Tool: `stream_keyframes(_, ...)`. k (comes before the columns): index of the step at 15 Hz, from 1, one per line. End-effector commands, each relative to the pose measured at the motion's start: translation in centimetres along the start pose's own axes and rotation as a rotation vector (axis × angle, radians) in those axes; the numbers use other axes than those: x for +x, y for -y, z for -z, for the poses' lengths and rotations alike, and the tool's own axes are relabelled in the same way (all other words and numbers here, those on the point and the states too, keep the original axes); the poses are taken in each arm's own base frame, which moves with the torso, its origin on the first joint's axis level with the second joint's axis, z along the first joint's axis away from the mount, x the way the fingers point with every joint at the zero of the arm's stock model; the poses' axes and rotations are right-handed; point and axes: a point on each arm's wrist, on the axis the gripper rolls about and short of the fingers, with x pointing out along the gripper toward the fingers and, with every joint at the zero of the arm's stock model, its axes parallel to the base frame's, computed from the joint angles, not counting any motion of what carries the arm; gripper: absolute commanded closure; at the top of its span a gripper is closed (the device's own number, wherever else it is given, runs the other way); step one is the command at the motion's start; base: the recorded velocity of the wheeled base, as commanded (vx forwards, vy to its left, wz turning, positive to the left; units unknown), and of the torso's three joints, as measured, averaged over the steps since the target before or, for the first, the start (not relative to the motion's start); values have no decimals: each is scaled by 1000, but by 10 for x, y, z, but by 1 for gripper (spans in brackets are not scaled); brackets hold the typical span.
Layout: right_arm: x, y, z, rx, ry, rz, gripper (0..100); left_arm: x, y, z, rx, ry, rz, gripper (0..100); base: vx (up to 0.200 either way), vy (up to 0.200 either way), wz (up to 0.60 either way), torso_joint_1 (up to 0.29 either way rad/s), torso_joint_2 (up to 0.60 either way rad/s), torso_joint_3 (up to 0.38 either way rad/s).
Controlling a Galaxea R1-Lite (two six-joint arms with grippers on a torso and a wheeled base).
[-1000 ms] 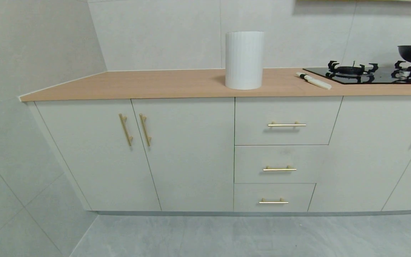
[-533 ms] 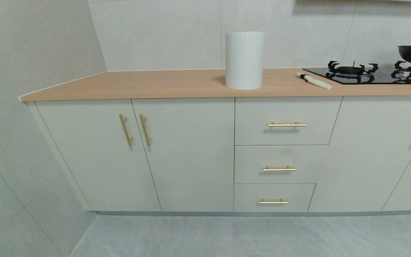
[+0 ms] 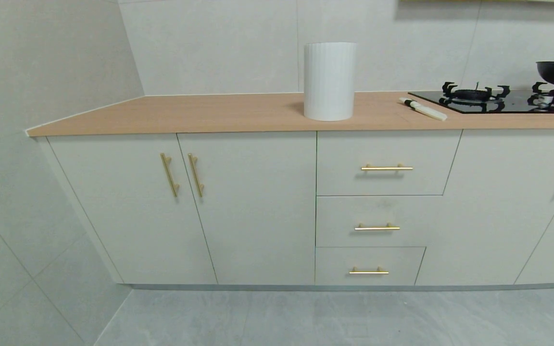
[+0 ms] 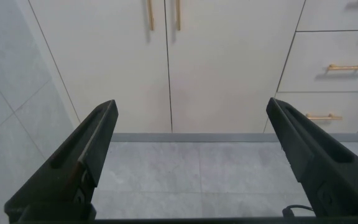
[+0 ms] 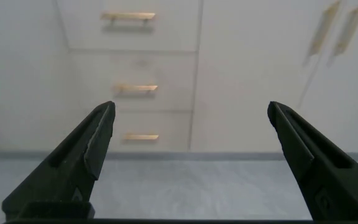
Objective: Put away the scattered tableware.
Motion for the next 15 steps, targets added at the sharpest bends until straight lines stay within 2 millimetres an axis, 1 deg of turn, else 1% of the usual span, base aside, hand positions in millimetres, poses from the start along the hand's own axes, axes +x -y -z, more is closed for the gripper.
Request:
stream_keyframes(1,0,-2,8,10,-65,-65,0,0,0,0,0,0,0,0,0,0,0,0,0,0)
stream_keyframes(7,1,-2,7,49,-49,-66,0,0,0,0,1,0,0,0,0,0,0,0,0,0)
stream_keyframes(15,1,-2,7,56,-49,-66,0,0,0,0,11,0,1,0,0,0,0,0,0,0)
